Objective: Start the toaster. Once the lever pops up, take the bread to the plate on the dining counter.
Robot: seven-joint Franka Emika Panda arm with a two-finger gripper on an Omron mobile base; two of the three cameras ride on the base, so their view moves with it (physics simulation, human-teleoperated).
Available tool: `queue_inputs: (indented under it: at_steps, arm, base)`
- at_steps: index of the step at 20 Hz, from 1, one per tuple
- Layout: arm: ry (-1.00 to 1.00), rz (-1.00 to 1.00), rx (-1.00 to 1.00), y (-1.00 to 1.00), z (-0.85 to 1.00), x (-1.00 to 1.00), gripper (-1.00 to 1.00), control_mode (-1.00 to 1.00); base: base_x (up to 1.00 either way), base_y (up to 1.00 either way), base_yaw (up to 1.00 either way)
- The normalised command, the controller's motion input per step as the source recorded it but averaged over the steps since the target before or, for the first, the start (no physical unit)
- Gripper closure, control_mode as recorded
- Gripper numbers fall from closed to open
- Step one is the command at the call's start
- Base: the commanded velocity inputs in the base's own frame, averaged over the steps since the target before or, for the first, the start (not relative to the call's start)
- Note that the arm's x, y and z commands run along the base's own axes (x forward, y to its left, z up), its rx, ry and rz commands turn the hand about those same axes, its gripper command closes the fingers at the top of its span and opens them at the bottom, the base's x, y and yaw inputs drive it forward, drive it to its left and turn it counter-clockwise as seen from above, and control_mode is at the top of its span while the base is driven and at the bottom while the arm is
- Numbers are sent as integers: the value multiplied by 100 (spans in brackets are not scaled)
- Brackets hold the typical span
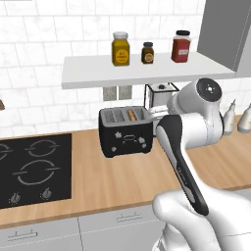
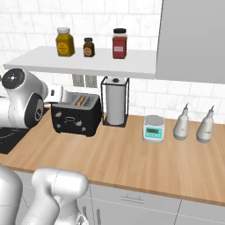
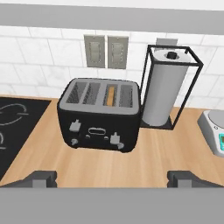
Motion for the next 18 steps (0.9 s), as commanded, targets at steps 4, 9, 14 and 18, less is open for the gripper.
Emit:
queue_inputs:
  at_steps: [4, 9, 14, 18]
  arm:
    - [0, 0, 0, 0, 0, 0, -100, -100]
    - [0, 0, 0, 0, 0, 0, -100, -100]
    - [0, 0, 0, 0, 0, 0, -100, -100]
    - [0, 0, 0, 0, 0, 0, -100, -100]
  base:
    - [0, 0, 0]
    - [0, 0, 0]
    - [0, 0, 0]
    - [0, 0, 0]
